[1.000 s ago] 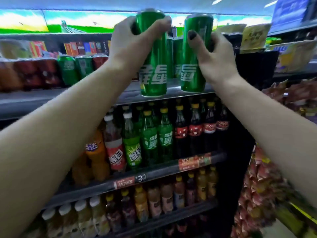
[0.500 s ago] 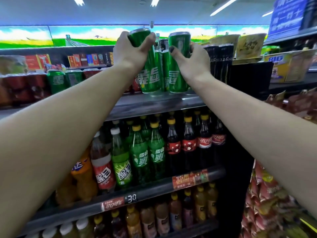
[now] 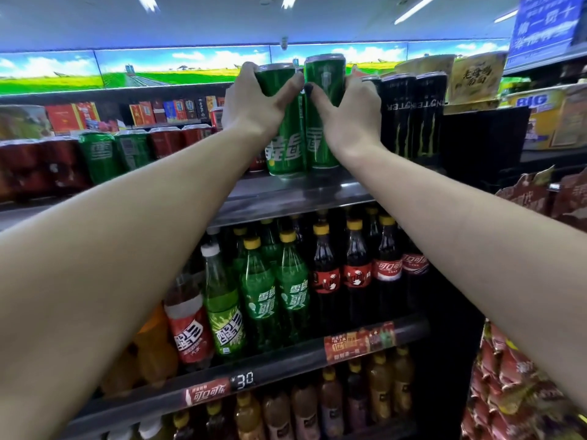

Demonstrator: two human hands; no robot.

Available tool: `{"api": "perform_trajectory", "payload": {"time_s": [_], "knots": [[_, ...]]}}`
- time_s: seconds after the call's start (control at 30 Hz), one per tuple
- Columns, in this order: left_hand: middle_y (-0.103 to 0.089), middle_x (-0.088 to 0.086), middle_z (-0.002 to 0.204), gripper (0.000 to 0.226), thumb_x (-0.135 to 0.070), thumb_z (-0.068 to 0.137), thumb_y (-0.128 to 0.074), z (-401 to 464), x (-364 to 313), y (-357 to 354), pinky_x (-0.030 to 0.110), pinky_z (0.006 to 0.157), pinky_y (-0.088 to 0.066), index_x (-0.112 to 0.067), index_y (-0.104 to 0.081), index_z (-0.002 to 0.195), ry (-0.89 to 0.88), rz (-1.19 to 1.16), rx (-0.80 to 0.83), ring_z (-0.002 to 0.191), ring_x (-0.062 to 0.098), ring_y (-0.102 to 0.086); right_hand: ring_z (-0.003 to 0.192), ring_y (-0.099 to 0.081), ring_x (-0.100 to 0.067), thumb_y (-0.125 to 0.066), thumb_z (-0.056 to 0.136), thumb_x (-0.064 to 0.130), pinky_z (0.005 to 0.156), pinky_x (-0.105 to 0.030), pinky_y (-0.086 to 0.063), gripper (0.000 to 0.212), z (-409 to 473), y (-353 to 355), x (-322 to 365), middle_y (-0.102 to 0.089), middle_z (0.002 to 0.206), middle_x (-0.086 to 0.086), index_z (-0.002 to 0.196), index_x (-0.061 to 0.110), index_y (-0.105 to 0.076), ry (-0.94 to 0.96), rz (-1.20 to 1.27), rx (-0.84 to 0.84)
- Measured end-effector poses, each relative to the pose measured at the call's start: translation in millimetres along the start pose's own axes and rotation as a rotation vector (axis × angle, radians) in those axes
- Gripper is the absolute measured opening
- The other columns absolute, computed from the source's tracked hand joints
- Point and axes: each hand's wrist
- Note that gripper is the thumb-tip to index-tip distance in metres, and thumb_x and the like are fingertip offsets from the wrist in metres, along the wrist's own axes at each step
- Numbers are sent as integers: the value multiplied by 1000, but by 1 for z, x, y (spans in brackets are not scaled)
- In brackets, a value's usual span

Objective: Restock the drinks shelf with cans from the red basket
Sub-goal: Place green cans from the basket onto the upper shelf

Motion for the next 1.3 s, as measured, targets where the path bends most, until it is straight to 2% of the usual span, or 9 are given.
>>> {"api": "perform_trajectory", "payload": {"time_s": [0.13, 0.3, 0.53, 0.63, 0.73, 0.87, 0.97, 1.2, 1.3], "knots": [[-68, 10, 119, 83, -72, 87, -64, -1, 9, -9, 34, 71, -44, -5, -53, 135, 24, -21, -2, 91, 23, -61, 107, -57, -23, -59, 99, 50, 87, -28, -43, 51, -2, -4, 0, -56, 127, -9, 126, 7, -59, 43, -45, -18], [-66, 13, 122, 84, -74, 89, -60, -3, 19, -11, 38, 81, -48, -3, -52, 135, 22, -31, 13, 107, 30, -63, 109, -58, -26, -52, 103, 47, 82, -28, -39, 52, -10, -12, -8, -55, 130, -9, 134, 6, -51, 63, -156, 59], [-54, 4, 101, 72, -70, 95, -53, -6, 19, -15, 20, 62, -41, -5, -48, 125, 36, -17, 85, 81, 16, -49, 79, -52, -26, -43, 106, 44, 65, -38, -40, 58, -12, -8, -3, -58, 100, -5, 150, 8, -28, 106, -368, 64], [-55, 3, 99, 58, -66, 98, -52, -9, 21, -17, 16, 52, -37, -11, -45, 115, 40, -9, 109, 80, 16, -52, 101, -58, -32, -46, 105, 41, 72, -39, -41, 63, -12, -6, -3, -59, 126, -13, 153, 5, -25, 147, -431, 107], [-58, 8, 115, 65, -62, 99, -55, -16, 25, -13, 14, 49, -43, -7, -44, 132, 5, 8, 176, 82, 15, -57, 131, -44, -32, -51, 103, 44, 97, -36, -41, 70, -15, -4, -6, -43, 148, -15, 154, 3, -27, 216, -525, 85], [-59, 15, 122, 66, -58, 106, -41, -24, 31, -8, 32, 77, -42, -2, -40, 141, 4, 103, 302, 100, 27, -60, 119, -51, -32, -62, 99, 40, 79, -29, -34, 73, -22, 1, -9, -36, 144, -17, 153, 7, -27, 212, -474, 58], [-58, 14, 116, 52, -45, 108, -36, -23, 32, 0, 35, 79, -35, -1, -43, 136, 23, 186, 397, 91, 24, -55, 99, -61, -32, -63, 99, 30, 70, -35, -40, 62, -29, 3, -11, -43, 137, -15, 148, 10, -30, 251, -405, 94], [-65, 8, 131, 58, -52, 105, -51, -25, 44, 11, 42, 106, -48, -10, -47, 145, -58, 190, 525, 116, 26, -63, 88, -59, -22, -64, 99, 20, 77, -42, -53, 50, -32, 10, -18, -59, 105, -1, 140, 12, -37, 184, -278, 53], [-68, 3, 126, 57, -53, 101, -57, -26, 42, 7, 42, 102, -53, -17, -52, 144, -77, 122, 484, 111, 22, -66, 91, -63, -24, -65, 98, 22, 80, -43, -54, 44, -32, 10, -20, -64, 107, -5, 132, 12, -40, 140, -234, 40]]}}
Point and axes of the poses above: each hand's wrist, its own z-axis towards the middle knuckle, its own y-axis out of the back of the hand, x = y × z
